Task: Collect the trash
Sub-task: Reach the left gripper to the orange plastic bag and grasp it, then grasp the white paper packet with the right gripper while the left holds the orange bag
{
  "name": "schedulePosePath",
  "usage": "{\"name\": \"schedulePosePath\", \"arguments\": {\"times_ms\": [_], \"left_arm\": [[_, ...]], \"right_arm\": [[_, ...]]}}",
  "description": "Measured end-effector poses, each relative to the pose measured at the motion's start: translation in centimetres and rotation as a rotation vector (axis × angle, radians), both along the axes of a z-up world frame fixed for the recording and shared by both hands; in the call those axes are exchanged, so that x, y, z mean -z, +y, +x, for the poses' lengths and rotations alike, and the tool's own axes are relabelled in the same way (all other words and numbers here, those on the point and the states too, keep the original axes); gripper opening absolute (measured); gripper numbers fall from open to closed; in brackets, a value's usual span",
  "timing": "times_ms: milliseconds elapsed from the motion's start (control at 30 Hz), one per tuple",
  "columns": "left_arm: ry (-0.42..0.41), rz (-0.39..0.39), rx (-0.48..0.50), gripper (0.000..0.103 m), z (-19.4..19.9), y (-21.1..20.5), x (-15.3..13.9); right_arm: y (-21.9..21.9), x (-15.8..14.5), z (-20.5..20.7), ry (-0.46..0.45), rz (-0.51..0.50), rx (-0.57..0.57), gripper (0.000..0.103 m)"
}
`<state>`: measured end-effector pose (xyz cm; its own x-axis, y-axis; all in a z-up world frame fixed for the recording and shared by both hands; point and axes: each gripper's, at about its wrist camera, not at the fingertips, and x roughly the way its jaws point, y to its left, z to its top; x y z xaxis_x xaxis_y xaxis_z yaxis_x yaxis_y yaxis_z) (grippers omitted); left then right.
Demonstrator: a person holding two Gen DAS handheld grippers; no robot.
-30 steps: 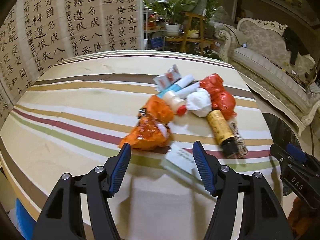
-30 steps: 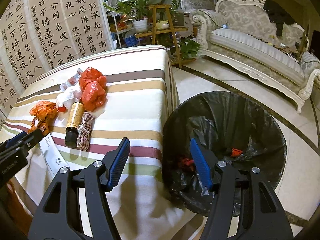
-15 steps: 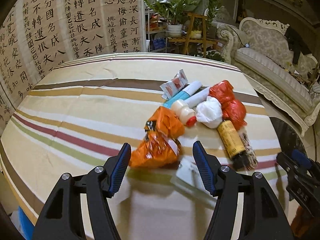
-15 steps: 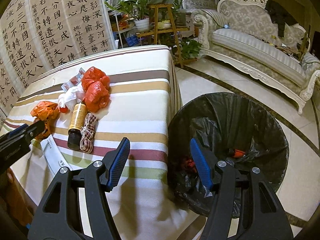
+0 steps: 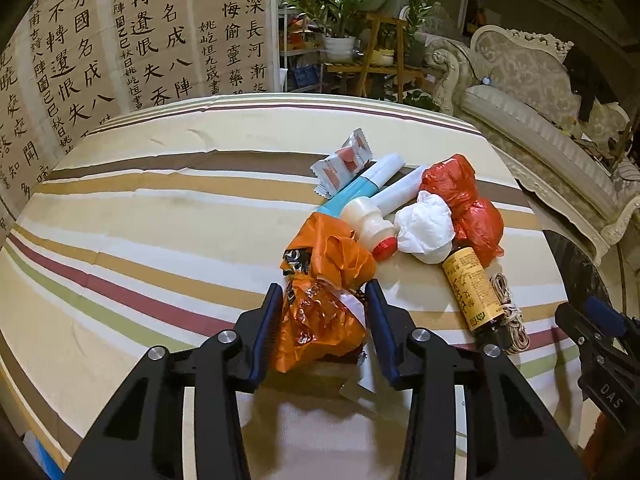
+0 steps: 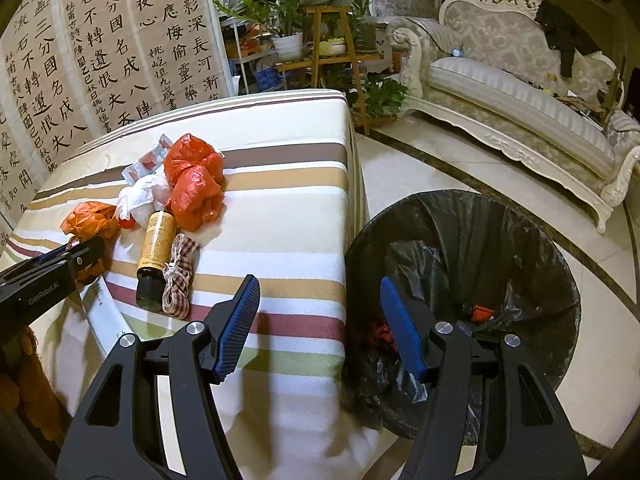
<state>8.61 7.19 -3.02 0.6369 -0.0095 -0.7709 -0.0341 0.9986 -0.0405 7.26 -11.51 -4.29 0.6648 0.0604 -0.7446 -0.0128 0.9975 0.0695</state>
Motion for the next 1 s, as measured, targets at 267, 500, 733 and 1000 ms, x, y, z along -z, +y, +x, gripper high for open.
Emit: {"name": "schedulePosePath", "arguments": {"times_ms": [267, 500, 733, 1000], "left_arm": [[-0.023, -0.017, -0.002, 0.040, -1.2, 0.6, -0.9], [-0.046, -0.023, -0.040, 0.040, -2.7, 2.6, -1.7], [-0.054, -0.010, -0.092, 0.040, -4.5, 5.1, -1.9], [-0.055, -0.003, -0.157, 0.040, -6.9, 7.7, -1.6]], "right_arm": [[1.3, -0.6, -0.1, -0.012, -0.006, -0.026, 0.061], [3.7, -1.3, -0.6, -0.022, -0.011, -0.091, 0.061], [6.7, -2.1, -1.7, -0.037, -0.018, -0.162, 0.061], [9.9, -2.0, -2.9, -0.029, -0.027, -0.244, 0.061]]}}
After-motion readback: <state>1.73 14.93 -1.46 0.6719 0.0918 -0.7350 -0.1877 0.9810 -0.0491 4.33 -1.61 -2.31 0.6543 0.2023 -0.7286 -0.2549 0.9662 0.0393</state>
